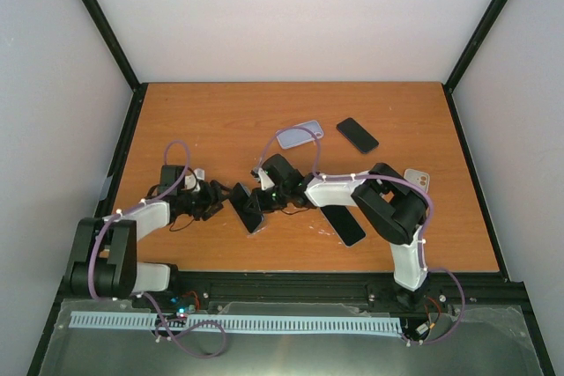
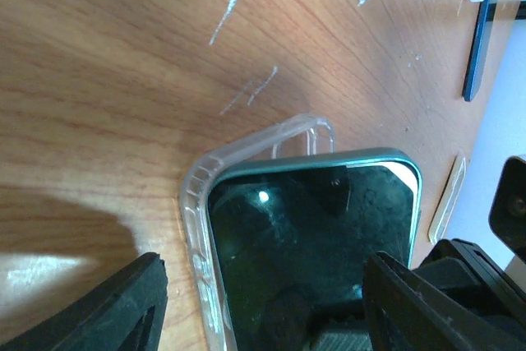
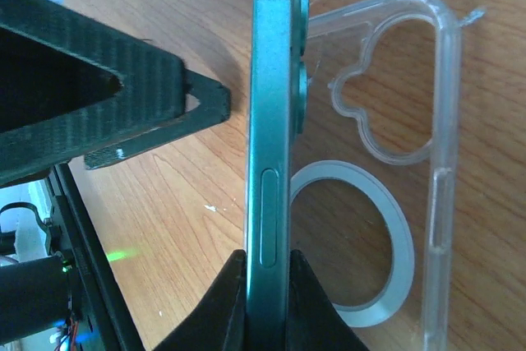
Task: Put the phone into the phone case
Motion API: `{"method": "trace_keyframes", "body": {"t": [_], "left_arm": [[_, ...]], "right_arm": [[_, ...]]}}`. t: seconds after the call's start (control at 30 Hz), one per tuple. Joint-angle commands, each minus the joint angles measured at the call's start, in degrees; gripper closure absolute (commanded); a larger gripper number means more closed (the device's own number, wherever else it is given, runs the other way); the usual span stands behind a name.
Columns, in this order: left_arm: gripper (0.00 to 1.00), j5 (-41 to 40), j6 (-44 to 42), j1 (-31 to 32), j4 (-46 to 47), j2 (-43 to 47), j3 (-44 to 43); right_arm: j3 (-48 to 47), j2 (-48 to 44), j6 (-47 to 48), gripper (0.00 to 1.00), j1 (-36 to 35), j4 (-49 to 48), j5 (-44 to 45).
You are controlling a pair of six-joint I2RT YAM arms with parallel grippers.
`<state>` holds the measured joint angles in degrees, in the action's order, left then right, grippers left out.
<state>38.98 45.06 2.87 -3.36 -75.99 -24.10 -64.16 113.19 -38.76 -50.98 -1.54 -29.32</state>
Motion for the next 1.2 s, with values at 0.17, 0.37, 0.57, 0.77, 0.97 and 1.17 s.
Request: {"method": "trace_keyframes", "body": {"t": [0.17,0.37,0.57,0.77,0.97,1.17], "left_arm": [[0.4,4.3,1.5,0.6,8.1,-5.2,1.2],[0.47,5.8,2.4,2.3,10.1,-7.4,0.5],[0.5,6.2,2.5,4.2,9.5,-7.8,-0.3],[0.5,6.7,1.5,5.6,8.9,-8.6,-0.9],[0.52,6.2,1.6,6.0,8.7,-9.1,-0.9],[0.53,6.3,1.3,6.3,8.7,-10.3,-1.3]], "right_arm": [[3.0,3.1,-3.6,0.96,0.2,-4.8,2.5],[5.4,2.0,-4.6,0.83,0.4,-5.0,2.9],[8.0,-6.2,-3.2,0.66,2.2,2.2,8.5],[9.2,-10.3,-1.6,0.63,2.9,7.4,13.4],[8.5,-7.4,-1.4,0.55,3.0,3.7,10.1],[9.5,-4.5,-3.3,0.42,3.0,-3.5,5.5]]}}
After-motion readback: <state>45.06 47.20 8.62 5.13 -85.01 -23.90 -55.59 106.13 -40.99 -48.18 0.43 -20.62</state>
